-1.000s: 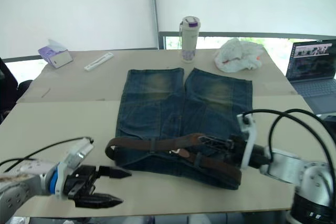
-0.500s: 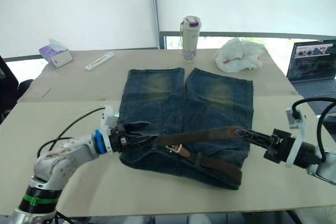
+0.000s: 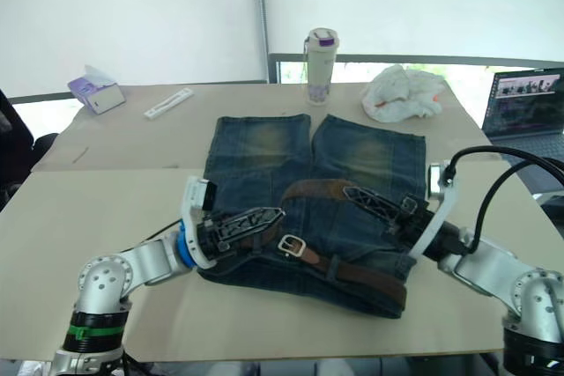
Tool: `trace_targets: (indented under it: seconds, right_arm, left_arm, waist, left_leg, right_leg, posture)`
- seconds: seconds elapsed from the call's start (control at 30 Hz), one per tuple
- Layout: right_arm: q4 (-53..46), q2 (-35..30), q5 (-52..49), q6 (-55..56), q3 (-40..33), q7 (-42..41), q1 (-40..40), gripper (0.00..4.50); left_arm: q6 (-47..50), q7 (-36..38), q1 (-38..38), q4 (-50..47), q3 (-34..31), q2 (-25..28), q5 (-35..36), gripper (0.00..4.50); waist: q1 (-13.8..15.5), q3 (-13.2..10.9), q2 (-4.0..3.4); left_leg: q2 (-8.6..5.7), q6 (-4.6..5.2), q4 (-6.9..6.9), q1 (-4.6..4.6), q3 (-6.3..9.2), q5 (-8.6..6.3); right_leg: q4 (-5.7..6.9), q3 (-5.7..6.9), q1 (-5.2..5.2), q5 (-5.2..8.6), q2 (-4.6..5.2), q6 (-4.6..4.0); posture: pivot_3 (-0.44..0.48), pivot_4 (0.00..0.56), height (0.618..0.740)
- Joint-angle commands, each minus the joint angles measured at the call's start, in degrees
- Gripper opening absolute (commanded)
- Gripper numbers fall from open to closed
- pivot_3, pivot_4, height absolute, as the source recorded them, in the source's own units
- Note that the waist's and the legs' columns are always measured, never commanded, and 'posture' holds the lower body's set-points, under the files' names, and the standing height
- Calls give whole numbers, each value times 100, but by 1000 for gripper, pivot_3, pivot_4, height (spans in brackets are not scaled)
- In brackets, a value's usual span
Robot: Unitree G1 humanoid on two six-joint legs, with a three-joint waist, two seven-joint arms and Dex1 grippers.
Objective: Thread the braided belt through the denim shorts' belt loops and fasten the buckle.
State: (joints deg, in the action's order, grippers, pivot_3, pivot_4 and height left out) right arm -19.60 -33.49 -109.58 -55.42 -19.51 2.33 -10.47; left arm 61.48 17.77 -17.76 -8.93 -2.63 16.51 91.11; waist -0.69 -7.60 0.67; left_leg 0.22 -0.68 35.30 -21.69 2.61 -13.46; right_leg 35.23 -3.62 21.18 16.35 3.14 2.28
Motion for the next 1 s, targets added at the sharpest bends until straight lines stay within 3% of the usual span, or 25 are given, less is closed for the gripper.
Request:
trace_targets:
  seconds: [0.03, 0.27, 0.47, 0.57, 0.77, 0.87, 1.0]
  right_arm:
    - [-530, 68, -342, 400, 295, 349, -48, 0]
    - [-816, 52, -282, 809, 678, 701, 132, 0]
    - [-725, -33, -130, 946, 702, 623, 301, 0]
    - [-835, -141, -148, 833, 794, 409, 345, 0]
    - [-951, -262, -120, 871, 989, 303, 347, 0]
    - [-985, -310, -81, 879, 1034, 273, 350, 0]
    - [-985, -322, -82, 928, 1055, 294, 344, 0]
  left_arm:
    - [-194, -582, -277, 201, -58, -371, 579, 4457]
    - [-684, -1574, 6, -154, -65, -774, 1490, 4457]
    - [-927, -1935, 333, -448, -192, -481, 2066, 4457]
    - [-874, -1995, 346, -287, -118, -224, 1981, 4457]
    - [-861, -1925, 149, -92, 47, -196, 1928, 4457]
    - [-825, -1889, 151, -65, 93, -165, 1924, 3604]
    - [-768, -1718, 27, 24, 89, -99, 1823, 1786]
  waist:
    - [5, 9, -12]
    - [-13, 15, -16]
    - [-15, 16, -17]
    - [-11, 16, -18]
    - [-9, 17, -18]
    - [-18, 17, -18]
    - [-17, 17, -18]
  left_leg:
    - [-12, 0, 1, -2, 13, 0]
    - [-26, 5, 1, -1, 26, 3]
    - [-27, 7, 1, 7, 26, 4]
    - [-30, 7, 1, 8, 26, 4]
    - [-32, 7, 1, 8, 27, 5]
    - [-33, 7, 1, 10, 25, 5]
    - [-31, 8, 0, 10, 26, 5]
  right_leg:
    - [2, 0, -1, 1, 5, 3]
    - [7, -2, -3, 0, 19, 6]
    - [10, -6, -5, 1, 16, 6]
    - [9, -5, -5, 1, 17, 6]
    - [7, -3, -6, 1, 16, 6]
    - [7, -5, -7, 1, 17, 6]
    - [9, -4, -7, 1, 13, 6]
  posture:
    - [0, 150, 740]
    - [0, 150, 740]
    - [0, 150, 740]
    - [0, 150, 740]
    - [0, 150, 740]
    - [0, 150, 740]
    - [0, 150, 740]
